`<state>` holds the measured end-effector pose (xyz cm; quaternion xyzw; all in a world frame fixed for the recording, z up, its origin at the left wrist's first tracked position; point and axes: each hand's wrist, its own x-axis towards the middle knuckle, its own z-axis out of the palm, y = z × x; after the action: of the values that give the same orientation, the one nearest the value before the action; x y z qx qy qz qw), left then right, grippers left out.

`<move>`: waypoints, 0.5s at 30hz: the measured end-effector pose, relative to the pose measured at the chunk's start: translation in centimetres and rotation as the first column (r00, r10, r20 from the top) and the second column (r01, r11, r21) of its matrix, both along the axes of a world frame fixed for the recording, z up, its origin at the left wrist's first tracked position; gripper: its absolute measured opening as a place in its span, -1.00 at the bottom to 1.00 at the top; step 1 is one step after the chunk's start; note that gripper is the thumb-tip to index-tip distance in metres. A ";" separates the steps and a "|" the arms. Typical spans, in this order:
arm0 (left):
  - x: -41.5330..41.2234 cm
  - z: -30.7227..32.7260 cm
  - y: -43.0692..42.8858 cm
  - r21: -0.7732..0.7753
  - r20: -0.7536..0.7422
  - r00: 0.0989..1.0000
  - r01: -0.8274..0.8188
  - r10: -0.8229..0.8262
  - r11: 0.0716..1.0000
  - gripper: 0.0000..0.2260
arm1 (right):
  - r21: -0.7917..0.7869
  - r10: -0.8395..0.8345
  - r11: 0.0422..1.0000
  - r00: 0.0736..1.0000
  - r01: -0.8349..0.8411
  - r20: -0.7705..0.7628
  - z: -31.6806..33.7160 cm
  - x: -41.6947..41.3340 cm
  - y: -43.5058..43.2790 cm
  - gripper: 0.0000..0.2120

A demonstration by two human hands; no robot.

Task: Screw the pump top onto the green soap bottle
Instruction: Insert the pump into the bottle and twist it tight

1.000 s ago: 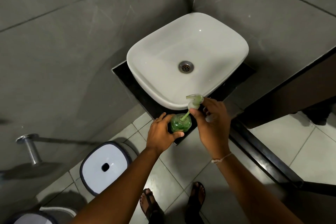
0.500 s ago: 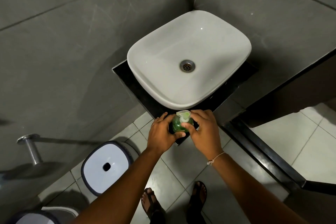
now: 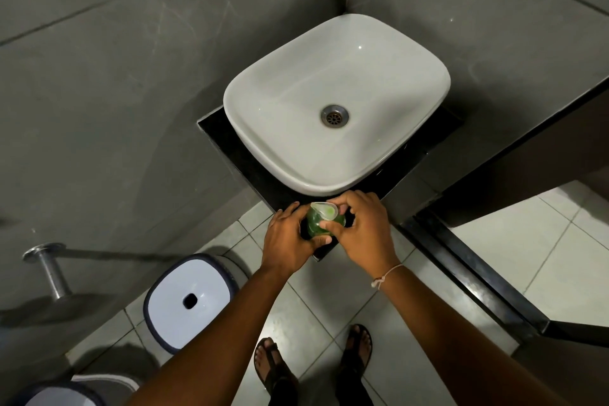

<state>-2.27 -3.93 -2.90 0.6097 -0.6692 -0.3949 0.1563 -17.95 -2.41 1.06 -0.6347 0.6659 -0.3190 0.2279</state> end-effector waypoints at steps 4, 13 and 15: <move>0.0 0.1 0.0 -0.006 0.021 1.000 -0.002 0.002 1.000 -0.31 | 0.069 0.046 0.997 0.999 -0.047 0.004 0.4 -0.5 -0.5 -0.72; 0.0 0.0 0.0 -0.048 0.004 1.000 0.029 -0.029 0.998 -0.37 | 0.046 -0.128 0.991 0.991 0.127 0.032 -0.4 1.1 0.3 -0.65; 0.1 -0.1 -0.1 -0.049 -0.009 1.000 0.019 -0.020 0.999 -0.36 | 0.046 -0.132 0.990 0.990 0.130 0.051 -0.4 1.1 0.3 -0.66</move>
<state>-2.21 -3.98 -3.01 0.5973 -0.6838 -0.3829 0.1704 -16.83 -2.11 0.67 -0.5758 0.7063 -0.3362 0.2379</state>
